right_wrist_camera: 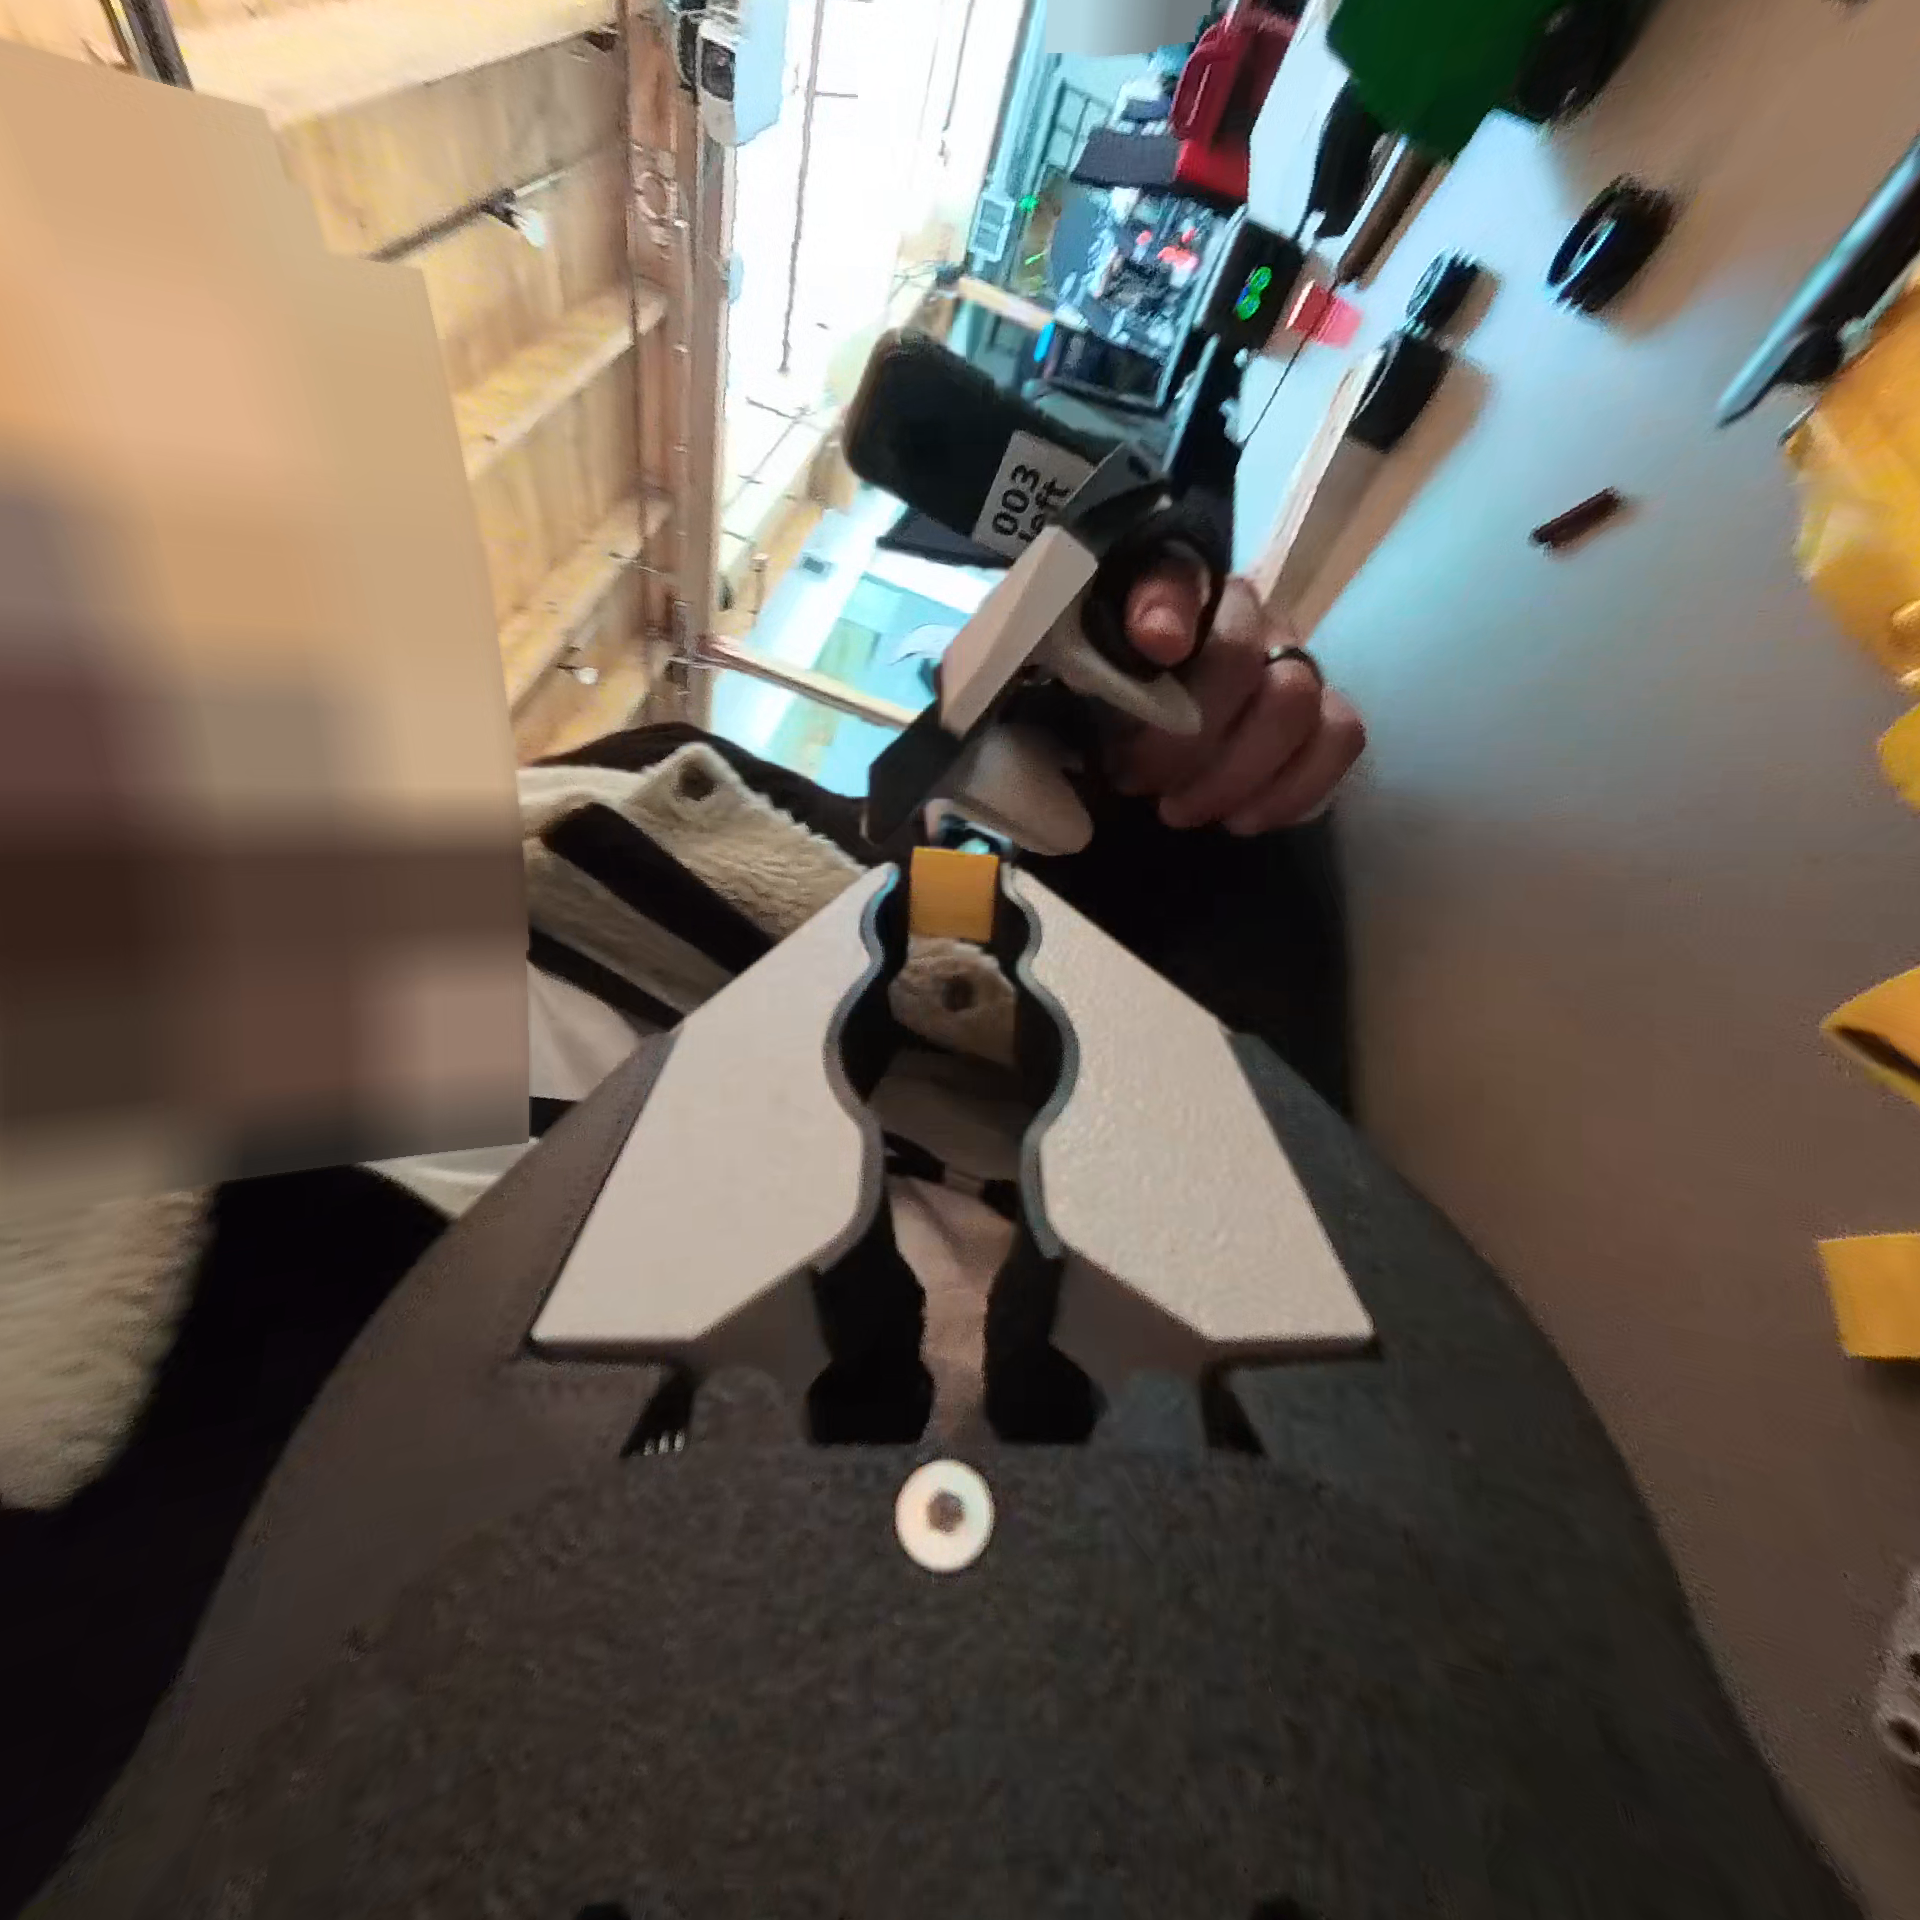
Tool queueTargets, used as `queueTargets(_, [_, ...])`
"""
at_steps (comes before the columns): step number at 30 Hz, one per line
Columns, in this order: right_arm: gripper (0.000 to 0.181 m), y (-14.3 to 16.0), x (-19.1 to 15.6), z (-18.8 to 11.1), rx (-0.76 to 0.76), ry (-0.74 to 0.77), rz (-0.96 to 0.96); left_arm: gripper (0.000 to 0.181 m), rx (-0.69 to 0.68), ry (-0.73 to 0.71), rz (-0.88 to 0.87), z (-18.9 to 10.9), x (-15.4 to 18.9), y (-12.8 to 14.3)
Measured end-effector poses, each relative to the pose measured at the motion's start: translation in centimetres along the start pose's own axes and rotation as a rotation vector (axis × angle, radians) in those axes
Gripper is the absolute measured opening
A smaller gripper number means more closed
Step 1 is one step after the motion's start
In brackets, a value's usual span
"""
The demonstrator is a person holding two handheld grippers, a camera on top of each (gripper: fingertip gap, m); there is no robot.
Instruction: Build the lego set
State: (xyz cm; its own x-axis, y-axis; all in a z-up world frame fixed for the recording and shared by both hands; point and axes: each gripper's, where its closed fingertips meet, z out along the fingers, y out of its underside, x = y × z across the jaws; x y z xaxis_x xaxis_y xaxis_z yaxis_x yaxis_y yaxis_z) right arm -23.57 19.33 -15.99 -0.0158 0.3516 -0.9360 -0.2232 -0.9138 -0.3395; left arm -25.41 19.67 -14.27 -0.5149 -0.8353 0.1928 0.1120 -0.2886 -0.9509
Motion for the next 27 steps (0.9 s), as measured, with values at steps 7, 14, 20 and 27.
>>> queueTargets(7, [0.016, 1.5, -0.6, 0.9, -0.103, -0.102, 0.108, 0.024, -0.097, 0.063, 0.03, 1.1, 1.1, 0.9])
queueTargets(14, [0.016, 2.6, 0.0, 1.6, -0.158, -0.068, 0.094, 0.016, -0.182, 0.099, 0.112, 1.6, 2.1, 2.6])
queueTargets(20, [0.016, 2.6, 1.1, 1.7, -0.168, 0.002, 0.064, 0.005, -0.251, 0.033, 0.252, 1.4, 1.4, 3.6])
queueTargets(27, [0.015, 1.0, 2.1, 1.6, -0.075, 0.098, -0.072, 0.005, -0.276, -0.151, 0.385, 0.8, -0.3, 3.6])
